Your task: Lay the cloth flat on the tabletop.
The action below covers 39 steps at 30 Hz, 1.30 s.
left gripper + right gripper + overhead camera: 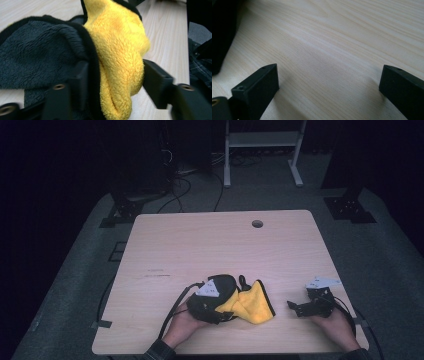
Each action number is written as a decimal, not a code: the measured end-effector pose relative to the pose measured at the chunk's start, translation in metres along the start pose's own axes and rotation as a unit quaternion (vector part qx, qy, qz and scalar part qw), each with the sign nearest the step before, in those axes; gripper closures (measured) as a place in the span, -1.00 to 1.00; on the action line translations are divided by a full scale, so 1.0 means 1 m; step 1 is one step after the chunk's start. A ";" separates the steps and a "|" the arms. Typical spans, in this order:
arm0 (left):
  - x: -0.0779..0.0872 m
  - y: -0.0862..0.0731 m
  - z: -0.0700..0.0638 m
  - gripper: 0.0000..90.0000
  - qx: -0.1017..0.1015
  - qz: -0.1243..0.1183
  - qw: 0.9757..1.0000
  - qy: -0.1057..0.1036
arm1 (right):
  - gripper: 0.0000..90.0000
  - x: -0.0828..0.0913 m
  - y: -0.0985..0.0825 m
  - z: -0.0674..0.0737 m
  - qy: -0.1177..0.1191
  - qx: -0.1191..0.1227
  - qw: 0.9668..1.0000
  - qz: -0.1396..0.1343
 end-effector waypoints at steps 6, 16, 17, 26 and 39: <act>0.014 0.015 0.005 -0.28 -0.007 -0.028 1.000 0.008 | -0.96 0.000 0.000 0.000 0.000 0.000 1.000 0.000; 0.016 0.045 0.036 -0.30 -0.012 -0.057 0.997 0.057 | -0.96 0.000 0.000 0.000 -0.001 -0.001 1.000 0.000; 0.012 0.046 0.038 -0.30 -0.010 -0.053 0.997 0.060 | -0.96 0.000 0.000 0.000 -0.001 -0.001 1.000 0.000; -0.021 0.025 0.053 -0.05 0.003 -0.004 0.997 0.081 | -0.96 0.000 0.000 0.000 -0.001 -0.002 1.000 0.000; 0.028 0.033 0.052 0.83 0.012 -0.060 0.995 0.079 | -0.96 0.000 0.000 0.000 -0.001 -0.001 1.000 0.000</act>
Point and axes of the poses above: each handheld gripper's, and its own axes: x roughly backward along the jaws, y roughly out of its top, z roughly to its left, the point moved 8 cm from there along -x, roughly forward along the jaws, and after that the axes turned 5 degrees about -z, right-handed, at the moved point
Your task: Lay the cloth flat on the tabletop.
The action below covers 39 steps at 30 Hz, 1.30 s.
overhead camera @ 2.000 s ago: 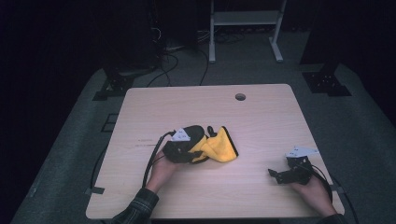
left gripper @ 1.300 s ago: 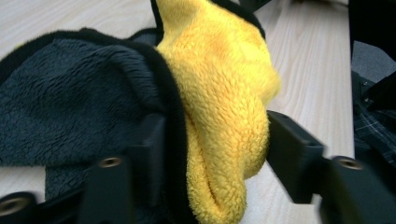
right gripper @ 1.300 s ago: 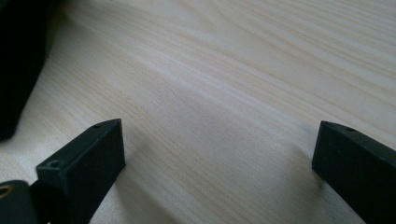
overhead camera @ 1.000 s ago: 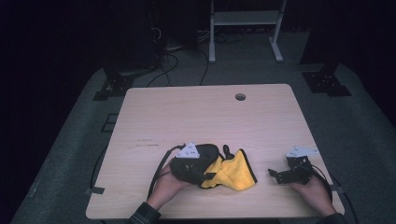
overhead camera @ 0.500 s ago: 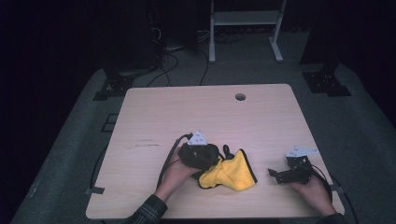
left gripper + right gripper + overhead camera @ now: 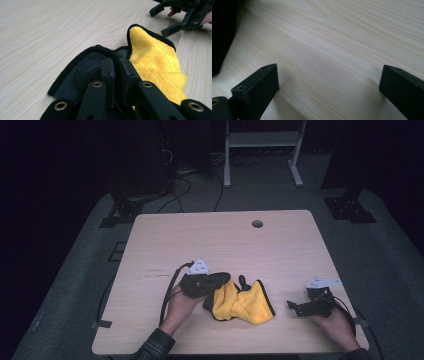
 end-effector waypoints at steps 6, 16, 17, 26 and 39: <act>0.029 -0.006 0.006 0.83 0.015 -0.014 1.000 0.010 | -0.96 0.000 0.000 0.000 0.000 0.001 1.000 0.000; 0.072 -0.043 0.014 0.82 0.047 -0.005 0.998 0.037 | -0.96 0.000 0.000 0.000 0.000 0.001 1.000 0.000; 0.072 -0.043 0.014 0.82 0.047 -0.005 0.998 0.037 | -0.96 0.000 0.000 0.000 0.000 0.001 1.000 0.000; 0.082 -0.065 0.022 0.82 0.066 0.011 0.996 0.053 | -0.71 0.004 0.001 0.002 0.004 0.002 1.000 0.011; 0.078 -0.068 0.023 0.81 0.063 0.019 0.997 0.051 | -0.41 0.018 0.026 0.072 0.152 0.049 0.987 -0.031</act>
Point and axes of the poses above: each handheld gripper's, and its own axes: x roughly backward along the jaws, y roughly out of its top, z roughly to its left, the point moved 8 cm from there along -x, roughly forward along the jaws, and after that the axes turned 5 degrees about -z, right-handed, at the moved point
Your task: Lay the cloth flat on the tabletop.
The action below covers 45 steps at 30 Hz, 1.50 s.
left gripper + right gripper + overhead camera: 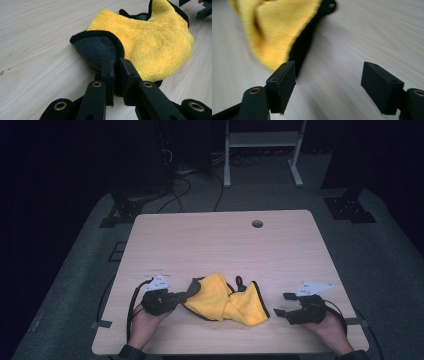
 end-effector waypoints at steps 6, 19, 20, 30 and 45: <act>-0.001 0.001 -0.001 0.82 -0.001 0.000 1.000 -0.002 | -0.25 -0.016 0.002 0.026 0.046 0.020 0.999 0.019; 0.001 0.006 -0.002 0.82 -0.004 -0.012 1.000 -0.002 | 0.91 -0.023 0.002 0.033 0.084 0.020 0.995 0.045; 0.002 0.007 -0.001 0.82 -0.005 -0.014 1.000 -0.001 | 0.91 -0.021 0.006 0.032 0.080 0.020 0.996 0.038; 0.012 0.015 0.008 0.82 0.003 -0.036 0.999 0.010 | 0.93 0.003 0.029 0.004 0.038 0.004 0.999 -0.014; 0.014 0.018 0.008 0.84 0.007 -0.044 0.999 0.009 | 0.95 0.021 0.068 -0.061 -0.061 -0.010 0.996 -0.063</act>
Point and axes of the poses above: each handheld gripper's, and its own axes: x roughly backward along the jaws, y roughly out of its top, z roughly to its left, the point moved 8 cm from there along -x, roughly forward along the jaws, and after that the axes turned 5 degrees about -z, right-handed, at the moved point
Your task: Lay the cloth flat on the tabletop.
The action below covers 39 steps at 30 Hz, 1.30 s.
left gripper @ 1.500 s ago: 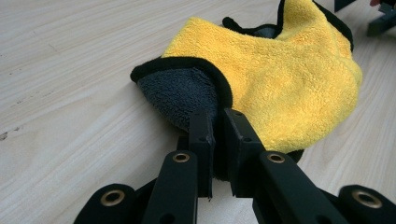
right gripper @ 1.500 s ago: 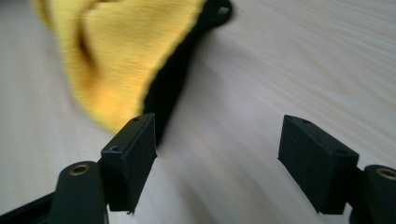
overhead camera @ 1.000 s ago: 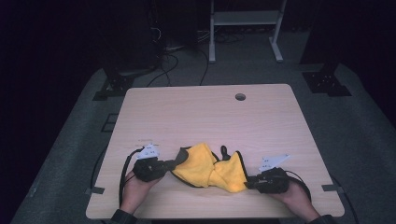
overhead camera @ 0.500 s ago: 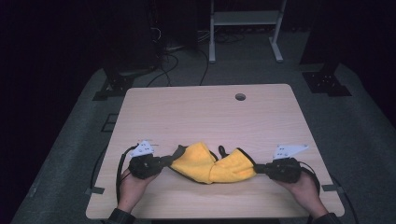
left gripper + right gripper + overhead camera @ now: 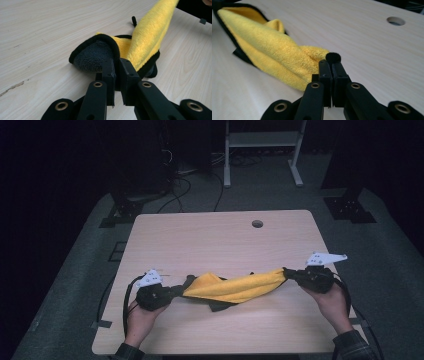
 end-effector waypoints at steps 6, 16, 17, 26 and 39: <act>-0.006 -0.005 0.002 0.84 0.006 0.012 1.000 -0.002 | 0.95 -0.027 0.006 -0.020 -0.021 -0.015 1.000 0.008; -0.016 -0.017 0.007 0.58 0.004 0.034 0.999 0.006 | 0.93 -0.080 -0.001 -0.038 -0.049 -0.011 0.997 0.050; -0.016 -0.017 0.007 0.50 0.001 0.035 0.999 0.010 | 0.92 -0.085 -0.003 -0.039 -0.050 -0.011 0.997 0.054; -0.011 -0.008 0.018 -0.04 -0.009 0.008 0.999 0.044 | 0.11 -0.083 -0.001 -0.049 -0.079 -0.020 0.996 0.046; -0.042 0.012 0.029 -0.17 -0.009 0.009 0.999 0.044 | -0.05 -0.044 0.000 -0.007 -0.046 0.010 0.998 0.037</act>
Point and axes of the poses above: each handheld gripper's, and its own axes: x roughly backward along the jaws, y roughly out of its top, z roughly to its left, the point moved 8 cm from there along -x, roughly forward along the jaws, and after that the axes turned 5 degrees about -z, right-handed, at the moved point
